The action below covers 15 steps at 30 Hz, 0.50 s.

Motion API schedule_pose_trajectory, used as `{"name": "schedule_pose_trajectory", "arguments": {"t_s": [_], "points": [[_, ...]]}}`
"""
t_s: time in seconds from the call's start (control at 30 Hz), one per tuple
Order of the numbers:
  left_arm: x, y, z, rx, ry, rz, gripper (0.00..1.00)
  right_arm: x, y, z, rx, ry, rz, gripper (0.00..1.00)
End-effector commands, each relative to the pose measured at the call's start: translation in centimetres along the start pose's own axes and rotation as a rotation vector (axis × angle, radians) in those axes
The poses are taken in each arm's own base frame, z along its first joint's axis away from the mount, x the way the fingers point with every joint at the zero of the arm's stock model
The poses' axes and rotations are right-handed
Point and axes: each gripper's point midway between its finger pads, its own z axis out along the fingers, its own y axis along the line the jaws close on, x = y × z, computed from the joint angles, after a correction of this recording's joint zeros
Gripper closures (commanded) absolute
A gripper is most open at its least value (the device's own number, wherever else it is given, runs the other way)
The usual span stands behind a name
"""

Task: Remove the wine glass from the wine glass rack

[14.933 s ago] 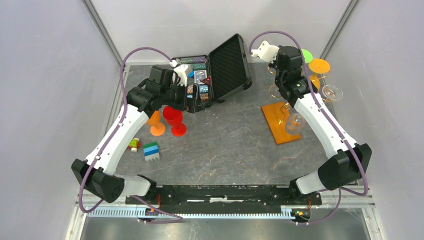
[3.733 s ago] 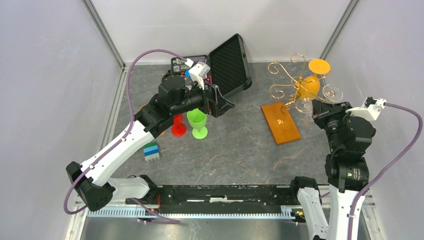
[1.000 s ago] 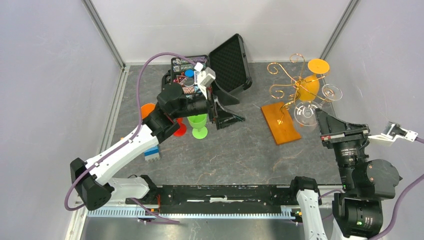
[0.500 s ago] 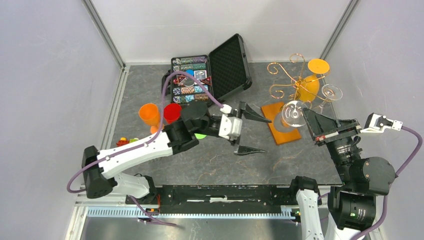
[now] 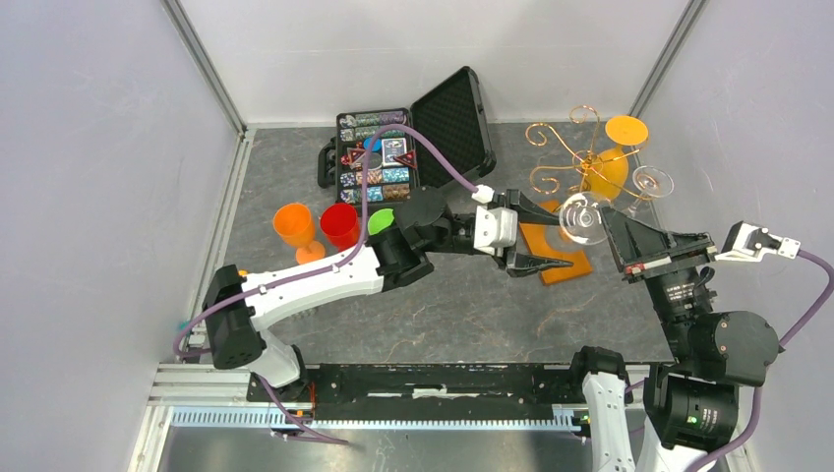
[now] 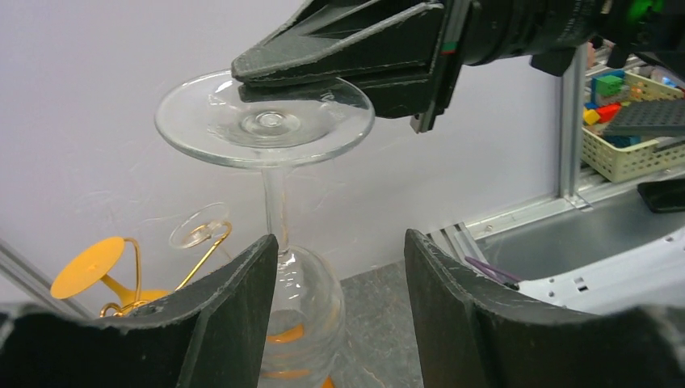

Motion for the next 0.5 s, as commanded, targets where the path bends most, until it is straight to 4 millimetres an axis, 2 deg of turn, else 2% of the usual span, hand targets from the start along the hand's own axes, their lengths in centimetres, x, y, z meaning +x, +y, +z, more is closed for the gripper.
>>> {"name": "schedule_pose_trajectory", "arguments": {"t_s": [0.0,0.23,0.33,0.47], "points": [[-3.0,2.3,1.3,-0.089,-0.096,0.043,0.37,0.0,1.3,0.1,-0.060,0.011,-0.009,1.00],[-2.4,4.0,1.3,-0.171,-0.072,0.069,0.32,-0.3,0.7,0.6,-0.038,0.003,-0.016,1.00],[-2.6,3.5,1.7,-0.134,-0.085,0.070,0.37,-0.4,0.5,0.8,-0.032,0.002,-0.015,1.00],[-2.8,3.1,2.0,-0.104,-0.100,0.055,0.50,-0.3,0.0,1.0,-0.021,0.005,-0.012,1.00]]}}
